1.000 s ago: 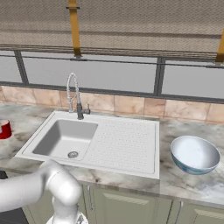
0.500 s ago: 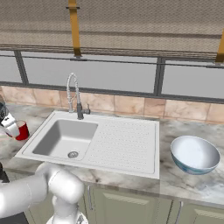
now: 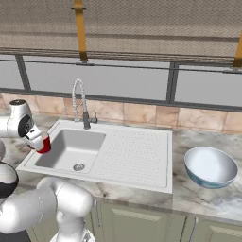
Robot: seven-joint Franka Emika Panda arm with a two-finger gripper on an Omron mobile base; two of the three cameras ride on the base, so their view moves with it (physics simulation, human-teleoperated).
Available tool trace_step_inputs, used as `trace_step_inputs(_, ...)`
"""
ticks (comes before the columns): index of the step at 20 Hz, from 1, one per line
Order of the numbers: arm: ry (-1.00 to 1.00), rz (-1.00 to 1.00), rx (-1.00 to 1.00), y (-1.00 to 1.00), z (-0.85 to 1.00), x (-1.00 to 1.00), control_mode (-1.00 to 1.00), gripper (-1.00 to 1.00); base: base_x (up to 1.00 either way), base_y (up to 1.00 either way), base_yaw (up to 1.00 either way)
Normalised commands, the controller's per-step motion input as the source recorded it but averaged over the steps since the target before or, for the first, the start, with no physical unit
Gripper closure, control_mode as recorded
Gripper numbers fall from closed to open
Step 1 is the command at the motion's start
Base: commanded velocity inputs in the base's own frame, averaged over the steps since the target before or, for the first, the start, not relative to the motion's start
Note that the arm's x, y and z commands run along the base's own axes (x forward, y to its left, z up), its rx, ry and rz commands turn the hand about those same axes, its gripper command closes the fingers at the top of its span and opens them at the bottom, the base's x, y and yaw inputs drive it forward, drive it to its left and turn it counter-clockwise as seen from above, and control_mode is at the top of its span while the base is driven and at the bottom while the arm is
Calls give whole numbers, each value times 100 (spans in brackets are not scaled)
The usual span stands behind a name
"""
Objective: Pick the mug and place it in the sink. Pick the bowl and place it in the open cabinet and then close the cabinet.
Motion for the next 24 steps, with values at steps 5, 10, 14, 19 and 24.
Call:
trace_step_inputs(5,8,-1,1,-49,-2,43,-100,100,0,0,0)
trace_step_inputs(10,0,0,0,-40,-16,27,-100,100,0,0,0)
trace_step_inputs(14,0,0,0,-19,-24,10,-100,100,0,0,0)
trace_step_inputs(19,0,0,0,-17,-25,5,-100,100,0,0,0)
trace_step_inputs(24,0,0,0,-16,-22,3,-100,100,0,0,0)
